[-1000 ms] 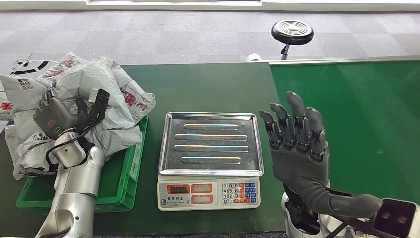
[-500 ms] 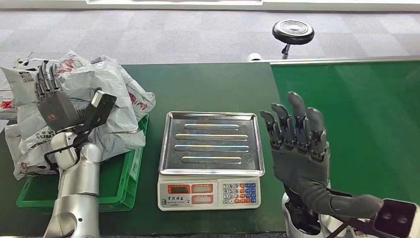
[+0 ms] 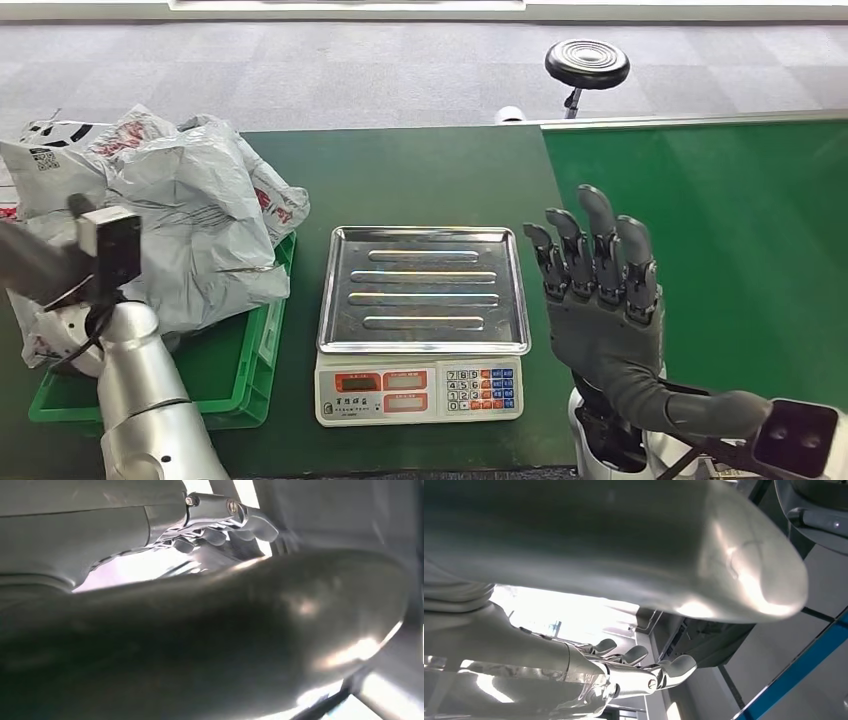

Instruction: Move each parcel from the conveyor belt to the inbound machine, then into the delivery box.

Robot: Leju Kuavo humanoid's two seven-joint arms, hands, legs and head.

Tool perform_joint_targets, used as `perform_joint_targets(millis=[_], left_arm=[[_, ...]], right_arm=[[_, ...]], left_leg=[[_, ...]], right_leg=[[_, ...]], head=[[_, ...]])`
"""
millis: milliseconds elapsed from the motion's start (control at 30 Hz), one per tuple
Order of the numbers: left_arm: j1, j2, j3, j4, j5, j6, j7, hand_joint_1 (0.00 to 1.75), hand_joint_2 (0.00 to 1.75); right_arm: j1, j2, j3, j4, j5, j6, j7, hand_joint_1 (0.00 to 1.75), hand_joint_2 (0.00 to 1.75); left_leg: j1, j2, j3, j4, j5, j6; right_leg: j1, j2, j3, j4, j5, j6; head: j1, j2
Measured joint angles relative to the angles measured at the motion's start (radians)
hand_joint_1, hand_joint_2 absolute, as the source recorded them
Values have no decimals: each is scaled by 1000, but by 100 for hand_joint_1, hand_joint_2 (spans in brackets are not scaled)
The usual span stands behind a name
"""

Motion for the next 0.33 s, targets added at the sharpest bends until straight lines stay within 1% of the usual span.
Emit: perform_joint_targets(millis=[67, 133, 267, 300, 333], left_arm=[[37, -5, -70, -129, 207, 0, -17, 0, 175], [77, -9, -160, -248, 311, 0, -22, 0, 175], [146, -16, -345, -438, 378, 0, -24, 0, 175], [164, -17, -388, -481, 386, -1, -24, 0, 175], [174, -17, -409, -502, 390, -1, -24, 0, 175]], right_arm=[[-4, 0, 2, 8, 5, -13, 0, 0, 0], [-10, 0, 5, 16, 18, -31, 0, 0, 0], [-23, 0, 18, 29, 56, -81, 0, 0, 0], [-24, -1, 23, 30, 69, -104, 0, 0, 44], [-25, -1, 26, 31, 75, -115, 0, 0, 58]], left_leg=[[0, 0, 0, 0, 0, 0], [0, -5, 0, 0, 0, 0], [0, -6, 0, 0, -1, 0], [0, -6, 0, 0, -1, 1], [0, -5, 0, 0, -1, 1]], right_leg=[[0, 0, 0, 0, 0, 0], [0, -4, 1, -1, -1, 0], [-1, -6, 2, -1, -2, 0], [-1, -5, 2, -1, -2, 0], [-1, -5, 2, -1, -2, 1]], head=[[0, 0], [0, 0], [0, 0], [0, 0], [0, 0]])
